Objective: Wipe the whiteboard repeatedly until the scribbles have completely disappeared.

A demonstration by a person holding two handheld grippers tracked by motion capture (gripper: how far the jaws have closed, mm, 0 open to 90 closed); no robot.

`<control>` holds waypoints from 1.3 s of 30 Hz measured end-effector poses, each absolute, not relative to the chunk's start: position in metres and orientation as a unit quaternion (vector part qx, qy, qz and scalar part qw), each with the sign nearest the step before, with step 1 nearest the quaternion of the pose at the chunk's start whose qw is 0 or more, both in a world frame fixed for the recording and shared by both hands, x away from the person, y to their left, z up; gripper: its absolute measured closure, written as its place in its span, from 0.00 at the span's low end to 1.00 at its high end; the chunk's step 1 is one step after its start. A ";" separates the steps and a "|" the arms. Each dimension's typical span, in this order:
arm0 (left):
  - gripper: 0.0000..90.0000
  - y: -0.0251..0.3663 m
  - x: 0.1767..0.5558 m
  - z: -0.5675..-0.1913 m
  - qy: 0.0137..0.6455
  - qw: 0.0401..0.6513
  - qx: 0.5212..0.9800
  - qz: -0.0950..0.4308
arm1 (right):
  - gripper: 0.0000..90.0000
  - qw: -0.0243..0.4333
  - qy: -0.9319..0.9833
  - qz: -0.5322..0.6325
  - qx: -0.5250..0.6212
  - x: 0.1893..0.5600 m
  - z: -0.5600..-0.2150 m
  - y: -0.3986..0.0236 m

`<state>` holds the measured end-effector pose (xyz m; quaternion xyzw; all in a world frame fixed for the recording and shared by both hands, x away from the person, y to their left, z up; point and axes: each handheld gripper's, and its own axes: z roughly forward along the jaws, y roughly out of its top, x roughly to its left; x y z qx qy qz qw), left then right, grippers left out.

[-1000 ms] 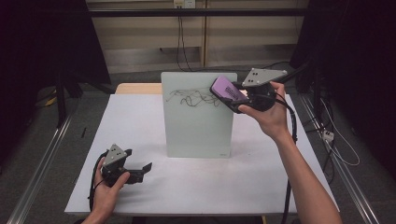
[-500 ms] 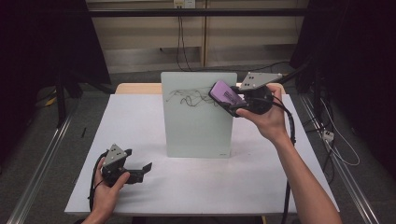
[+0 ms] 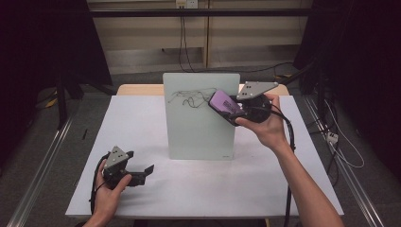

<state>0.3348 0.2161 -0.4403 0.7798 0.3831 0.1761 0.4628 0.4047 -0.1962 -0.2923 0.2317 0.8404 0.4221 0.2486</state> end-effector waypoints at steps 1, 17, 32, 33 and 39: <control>0.06 0.216 0.334 -0.440 0.384 0.463 0.779 0.176 | 0.47 0.246 0.841 0.422 0.230 0.404 -0.294 -0.196; 0.06 0.217 0.334 -0.440 0.384 0.464 0.779 0.177 | 0.47 0.219 0.855 0.414 0.223 0.397 -0.322 -0.185; 0.06 0.216 0.334 -0.440 0.384 0.463 0.779 0.177 | 0.47 0.194 0.868 0.402 0.216 0.392 -0.342 -0.173; 0.06 0.216 0.335 -0.440 0.384 0.463 0.779 0.176 | 0.47 0.193 0.869 0.402 0.216 0.393 -0.342 -0.174; 0.06 0.216 0.335 -0.440 0.381 0.461 0.781 0.177 | 0.47 0.199 0.861 0.413 0.222 0.396 -0.333 -0.176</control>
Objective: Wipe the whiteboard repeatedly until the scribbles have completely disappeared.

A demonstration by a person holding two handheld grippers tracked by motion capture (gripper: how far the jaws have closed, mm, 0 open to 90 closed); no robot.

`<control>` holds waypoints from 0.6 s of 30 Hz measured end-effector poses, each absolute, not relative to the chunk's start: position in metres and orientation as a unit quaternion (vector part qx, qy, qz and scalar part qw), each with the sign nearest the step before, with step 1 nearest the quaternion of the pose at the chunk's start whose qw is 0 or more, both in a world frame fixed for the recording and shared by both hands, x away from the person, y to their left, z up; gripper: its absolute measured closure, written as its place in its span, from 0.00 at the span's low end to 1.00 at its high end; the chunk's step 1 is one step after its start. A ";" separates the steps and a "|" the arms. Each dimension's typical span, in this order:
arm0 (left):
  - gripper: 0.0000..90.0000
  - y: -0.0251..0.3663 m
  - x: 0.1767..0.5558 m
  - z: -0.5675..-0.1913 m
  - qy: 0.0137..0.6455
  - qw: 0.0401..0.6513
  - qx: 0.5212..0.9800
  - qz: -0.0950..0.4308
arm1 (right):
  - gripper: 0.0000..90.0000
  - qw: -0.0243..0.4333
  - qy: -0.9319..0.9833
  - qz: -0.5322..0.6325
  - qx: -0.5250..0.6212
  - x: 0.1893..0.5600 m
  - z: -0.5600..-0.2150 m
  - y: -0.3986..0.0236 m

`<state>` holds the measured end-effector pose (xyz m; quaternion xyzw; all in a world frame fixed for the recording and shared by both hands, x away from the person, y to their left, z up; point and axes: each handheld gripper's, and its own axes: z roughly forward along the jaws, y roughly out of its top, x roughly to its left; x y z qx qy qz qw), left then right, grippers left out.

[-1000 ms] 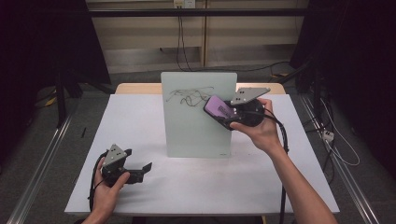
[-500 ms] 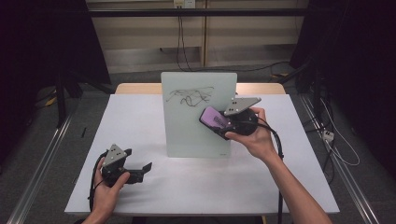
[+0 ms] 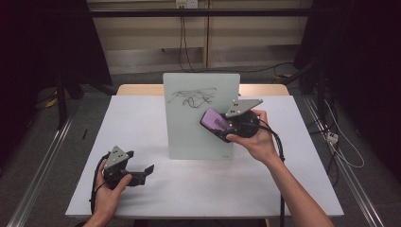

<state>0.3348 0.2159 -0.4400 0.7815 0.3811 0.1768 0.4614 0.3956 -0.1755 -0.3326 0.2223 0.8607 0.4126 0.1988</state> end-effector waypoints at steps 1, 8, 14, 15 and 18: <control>0.06 0.216 0.334 -0.440 0.383 0.463 0.780 0.176 | 0.47 0.202 0.860 0.413 0.222 0.397 -0.330 -0.176; 0.06 0.217 0.335 -0.439 0.382 0.463 0.780 0.178 | 0.47 0.211 0.852 0.420 0.230 0.402 -0.314 -0.178; 0.06 0.217 0.334 -0.440 0.383 0.463 0.779 0.177 | 0.47 0.221 0.846 0.424 0.236 0.404 -0.304 -0.179; 0.06 0.216 0.334 -0.440 0.384 0.462 0.780 0.178 | 0.47 0.225 0.845 0.425 0.235 0.405 -0.302 -0.179; 0.06 0.216 0.334 -0.440 0.383 0.462 0.780 0.178 | 0.47 0.230 0.840 0.428 0.240 0.407 -0.295 -0.180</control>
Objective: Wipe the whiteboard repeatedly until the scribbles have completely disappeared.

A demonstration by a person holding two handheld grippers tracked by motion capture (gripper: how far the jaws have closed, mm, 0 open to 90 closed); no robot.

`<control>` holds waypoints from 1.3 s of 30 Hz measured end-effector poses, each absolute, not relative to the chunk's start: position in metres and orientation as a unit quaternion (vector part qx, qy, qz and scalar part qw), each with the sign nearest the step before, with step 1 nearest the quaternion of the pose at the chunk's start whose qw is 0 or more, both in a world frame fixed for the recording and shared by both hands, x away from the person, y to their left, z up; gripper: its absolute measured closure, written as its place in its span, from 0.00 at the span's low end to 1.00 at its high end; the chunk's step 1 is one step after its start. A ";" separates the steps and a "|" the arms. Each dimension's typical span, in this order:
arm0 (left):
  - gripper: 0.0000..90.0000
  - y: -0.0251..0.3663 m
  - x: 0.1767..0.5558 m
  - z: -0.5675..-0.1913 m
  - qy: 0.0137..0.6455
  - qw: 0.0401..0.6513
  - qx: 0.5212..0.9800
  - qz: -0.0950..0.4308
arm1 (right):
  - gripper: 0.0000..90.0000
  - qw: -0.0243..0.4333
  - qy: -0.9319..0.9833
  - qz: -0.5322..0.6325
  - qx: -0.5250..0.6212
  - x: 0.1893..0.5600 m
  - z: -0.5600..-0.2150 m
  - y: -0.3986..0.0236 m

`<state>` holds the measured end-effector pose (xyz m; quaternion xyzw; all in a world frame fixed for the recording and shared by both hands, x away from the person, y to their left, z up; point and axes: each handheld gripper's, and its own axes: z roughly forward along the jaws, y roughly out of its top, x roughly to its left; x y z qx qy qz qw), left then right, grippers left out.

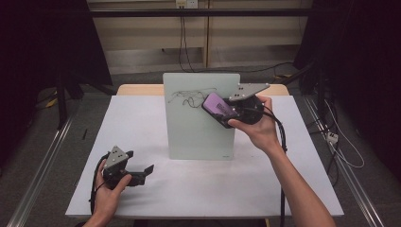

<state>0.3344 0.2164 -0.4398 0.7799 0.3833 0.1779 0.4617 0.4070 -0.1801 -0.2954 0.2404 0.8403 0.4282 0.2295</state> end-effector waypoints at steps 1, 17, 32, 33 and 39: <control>0.06 0.217 0.334 -0.440 0.384 0.462 0.779 0.178 | 0.47 0.231 0.838 0.430 0.243 0.408 -0.293 -0.180; 0.06 0.218 0.335 -0.439 0.382 0.459 0.782 0.180 | 0.47 0.256 0.824 0.439 0.252 0.417 -0.267 -0.180; 0.06 0.217 0.335 -0.440 0.381 0.457 0.784 0.175 | 0.47 0.238 0.847 0.416 0.232 0.410 -0.291 -0.165; 0.06 0.217 0.335 -0.440 0.381 0.457 0.785 0.175 | 0.47 0.238 0.848 0.414 0.231 0.410 -0.293 -0.164; 0.06 0.217 0.335 -0.440 0.382 0.458 0.783 0.177 | 0.47 0.228 0.853 0.412 0.226 0.407 -0.304 -0.159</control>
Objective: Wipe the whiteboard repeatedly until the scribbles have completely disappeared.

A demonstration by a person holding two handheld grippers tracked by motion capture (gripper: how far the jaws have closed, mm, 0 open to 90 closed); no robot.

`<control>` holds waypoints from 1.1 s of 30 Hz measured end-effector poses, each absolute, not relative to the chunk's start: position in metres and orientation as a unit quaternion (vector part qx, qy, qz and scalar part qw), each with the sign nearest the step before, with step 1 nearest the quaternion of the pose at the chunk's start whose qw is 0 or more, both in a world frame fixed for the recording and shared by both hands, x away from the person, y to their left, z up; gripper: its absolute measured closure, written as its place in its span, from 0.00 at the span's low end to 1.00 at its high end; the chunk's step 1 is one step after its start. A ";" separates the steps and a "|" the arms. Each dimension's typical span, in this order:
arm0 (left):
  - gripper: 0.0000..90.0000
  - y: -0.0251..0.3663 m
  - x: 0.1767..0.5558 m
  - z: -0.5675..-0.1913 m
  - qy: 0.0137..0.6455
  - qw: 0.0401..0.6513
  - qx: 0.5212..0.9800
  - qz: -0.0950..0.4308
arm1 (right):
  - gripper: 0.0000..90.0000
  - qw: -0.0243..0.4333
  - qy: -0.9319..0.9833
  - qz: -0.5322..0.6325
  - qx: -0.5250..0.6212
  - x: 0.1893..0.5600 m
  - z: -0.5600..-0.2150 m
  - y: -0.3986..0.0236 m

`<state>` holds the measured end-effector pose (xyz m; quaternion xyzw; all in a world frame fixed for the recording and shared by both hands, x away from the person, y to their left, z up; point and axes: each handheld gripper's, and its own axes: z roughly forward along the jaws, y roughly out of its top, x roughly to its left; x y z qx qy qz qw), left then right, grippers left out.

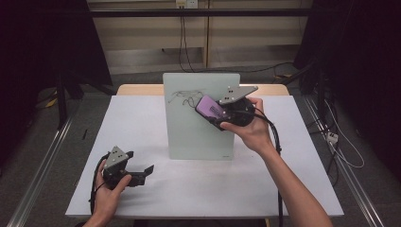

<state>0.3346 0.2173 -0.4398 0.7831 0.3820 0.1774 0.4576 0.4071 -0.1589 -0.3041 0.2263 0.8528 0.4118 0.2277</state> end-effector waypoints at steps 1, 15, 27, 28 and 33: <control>0.06 0.217 0.335 -0.440 0.382 0.458 0.783 0.177 | 0.47 0.225 0.855 0.410 0.225 0.406 -0.306 -0.158; 0.06 0.218 0.334 -0.439 0.381 0.459 0.782 0.178 | 0.47 0.201 0.873 0.391 0.210 0.400 -0.334 -0.144; 0.06 0.218 0.335 -0.439 0.382 0.459 0.782 0.179 | 0.47 0.191 0.881 0.380 0.205 0.398 -0.341 -0.139; 0.06 0.218 0.335 -0.439 0.382 0.459 0.782 0.178 | 0.47 0.192 0.880 0.381 0.206 0.398 -0.340 -0.139; 0.06 0.219 0.334 -0.439 0.383 0.460 0.781 0.178 | 0.47 0.199 0.874 0.390 0.212 0.401 -0.329 -0.144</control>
